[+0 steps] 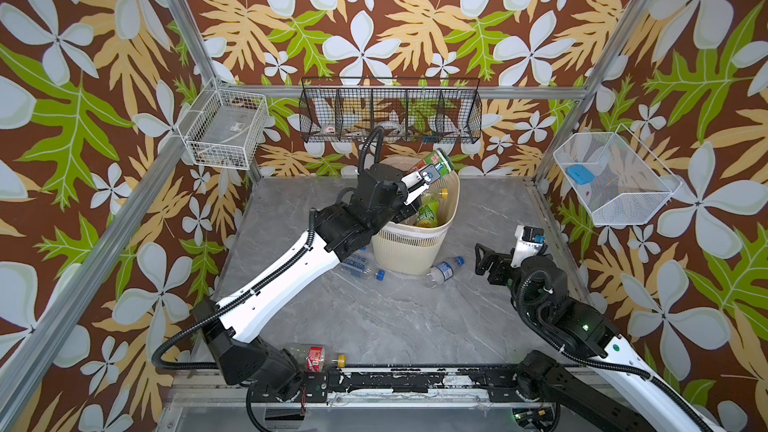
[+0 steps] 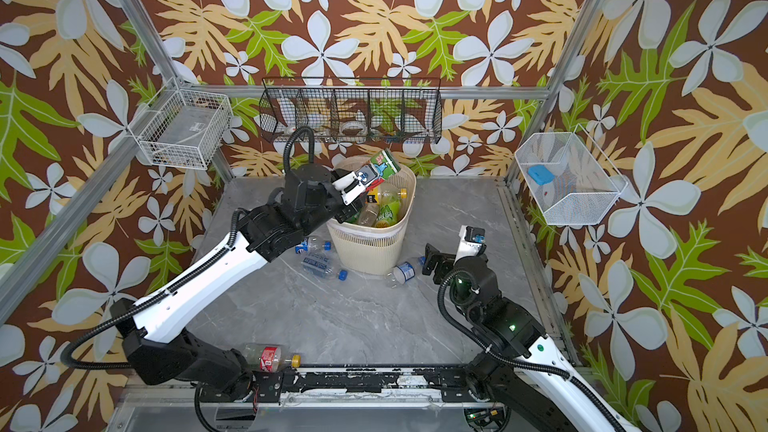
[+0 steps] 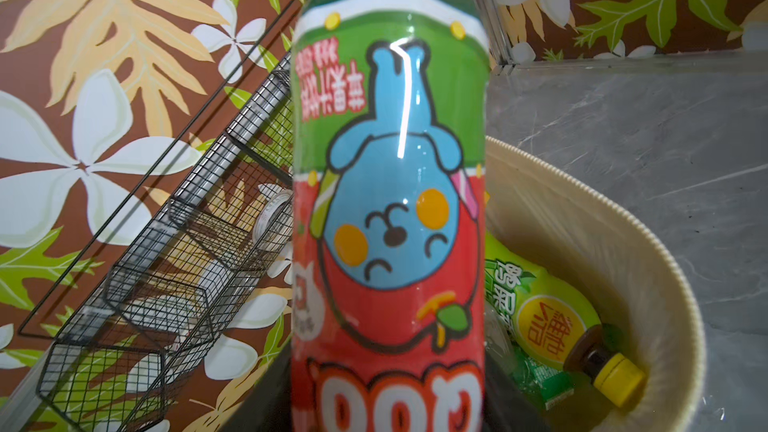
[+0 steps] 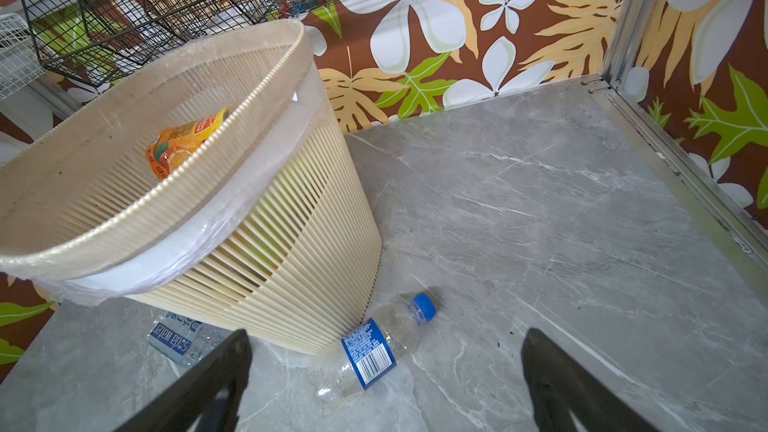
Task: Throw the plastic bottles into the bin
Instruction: 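Lift the red cartoon-label bottle with the left gripper over the bin and release, then withdraw the left gripper while the right gripper reaches to the clear blue-label bottle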
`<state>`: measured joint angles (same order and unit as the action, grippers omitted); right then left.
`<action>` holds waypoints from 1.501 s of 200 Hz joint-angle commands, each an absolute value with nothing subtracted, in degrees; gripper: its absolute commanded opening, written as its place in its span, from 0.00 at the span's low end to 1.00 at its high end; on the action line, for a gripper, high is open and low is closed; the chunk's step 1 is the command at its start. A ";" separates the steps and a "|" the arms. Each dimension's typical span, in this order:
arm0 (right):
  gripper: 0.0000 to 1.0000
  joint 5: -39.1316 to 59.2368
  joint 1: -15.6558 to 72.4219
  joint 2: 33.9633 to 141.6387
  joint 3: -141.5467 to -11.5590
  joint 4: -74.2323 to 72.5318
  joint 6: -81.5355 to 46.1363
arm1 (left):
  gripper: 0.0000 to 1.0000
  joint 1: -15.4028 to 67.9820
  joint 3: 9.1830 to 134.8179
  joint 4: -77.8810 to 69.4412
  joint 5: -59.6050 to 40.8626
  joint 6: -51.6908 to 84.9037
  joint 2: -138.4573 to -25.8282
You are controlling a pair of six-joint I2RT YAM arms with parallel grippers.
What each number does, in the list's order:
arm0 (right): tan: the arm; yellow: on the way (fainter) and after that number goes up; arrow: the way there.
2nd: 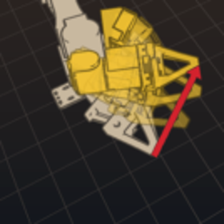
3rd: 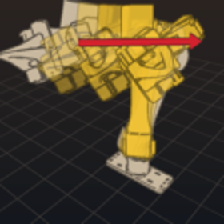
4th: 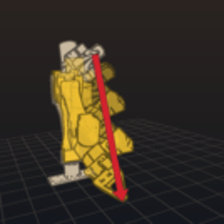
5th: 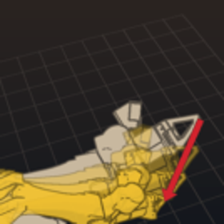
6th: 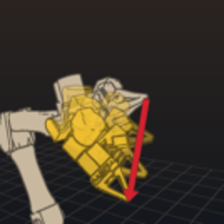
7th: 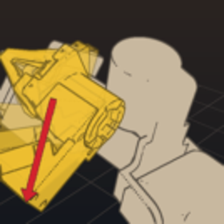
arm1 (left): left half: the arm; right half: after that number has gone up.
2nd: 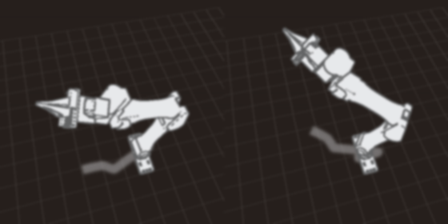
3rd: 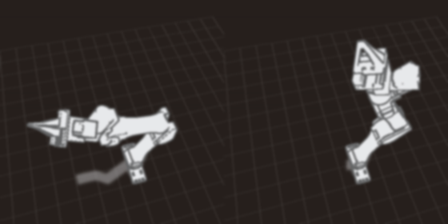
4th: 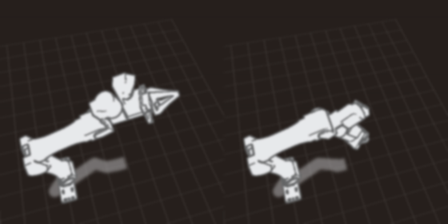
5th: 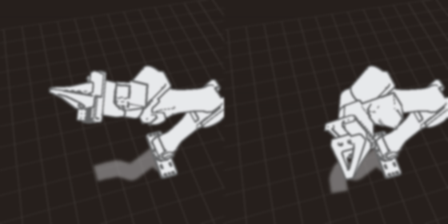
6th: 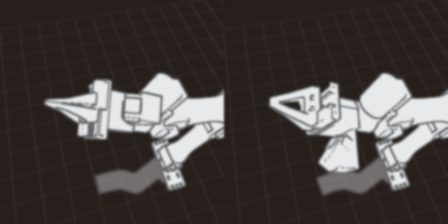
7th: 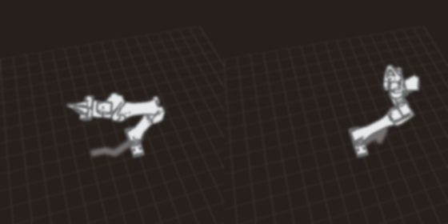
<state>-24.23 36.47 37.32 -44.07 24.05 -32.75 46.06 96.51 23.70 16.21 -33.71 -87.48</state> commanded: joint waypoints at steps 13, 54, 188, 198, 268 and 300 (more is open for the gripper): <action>1.00 -24.78 36.52 36.65 -44.51 24.23 -33.21 | 0.71 44.93 96.69 22.81 14.33 -34.70 -89.86; 1.00 -25.18 36.55 36.47 -44.62 24.79 -33.19 | 0.94 44.91 96.39 22.26 12.03 -32.25 -87.84; 1.00 -21.01 36.52 38.44 -35.71 19.09 -42.44 | 1.00 44.91 31.30 -1.85 32.69 21.48 -24.99; 1.00 -20.20 36.55 39.10 -34.64 17.43 -43.45 | 1.00 44.90 29.10 0.66 33.43 23.77 -21.89; 1.00 -18.12 36.55 46.39 -28.60 7.97 -55.18 | 1.00 44.86 25.13 9.64 36.36 34.32 -21.69; 1.00 -17.94 36.44 50.99 -26.26 2.12 -58.12 | 1.00 44.82 24.88 10.90 37.34 36.44 -22.98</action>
